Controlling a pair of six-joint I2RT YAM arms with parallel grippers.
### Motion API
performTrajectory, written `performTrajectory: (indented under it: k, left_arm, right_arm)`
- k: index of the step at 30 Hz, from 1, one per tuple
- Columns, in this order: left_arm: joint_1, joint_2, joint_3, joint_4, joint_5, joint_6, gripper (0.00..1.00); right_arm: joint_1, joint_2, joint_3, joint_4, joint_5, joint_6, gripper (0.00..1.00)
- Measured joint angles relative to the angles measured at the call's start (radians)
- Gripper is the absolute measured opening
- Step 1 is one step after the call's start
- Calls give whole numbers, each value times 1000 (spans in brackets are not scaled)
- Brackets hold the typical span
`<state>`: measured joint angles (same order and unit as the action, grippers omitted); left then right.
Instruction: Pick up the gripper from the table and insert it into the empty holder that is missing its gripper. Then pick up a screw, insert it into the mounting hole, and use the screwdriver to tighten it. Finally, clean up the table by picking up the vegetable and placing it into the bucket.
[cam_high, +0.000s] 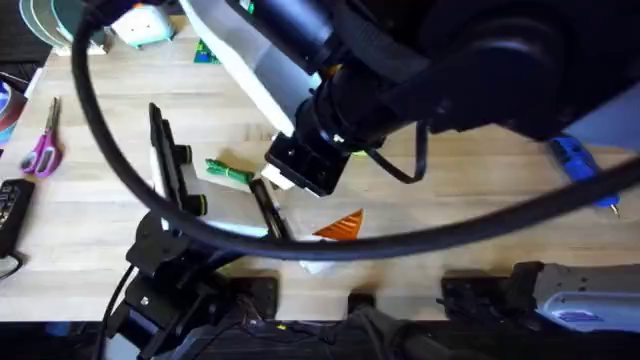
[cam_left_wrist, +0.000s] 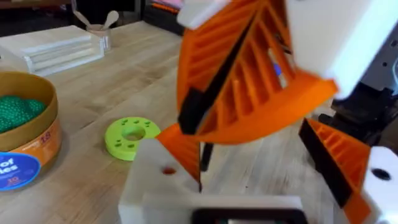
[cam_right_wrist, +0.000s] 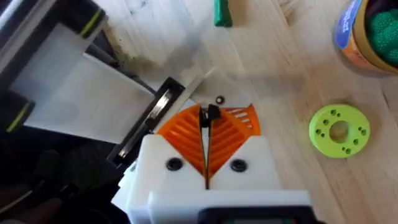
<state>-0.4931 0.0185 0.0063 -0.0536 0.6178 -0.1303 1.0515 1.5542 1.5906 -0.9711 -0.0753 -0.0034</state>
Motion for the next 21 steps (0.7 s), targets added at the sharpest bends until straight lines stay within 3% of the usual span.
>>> performTrajectory:
  k: [21]
  left_arm:
    - [0,0,0,-2,0,-1,993]
  right_arm:
    - [-17,49,0,58,39,3,7]
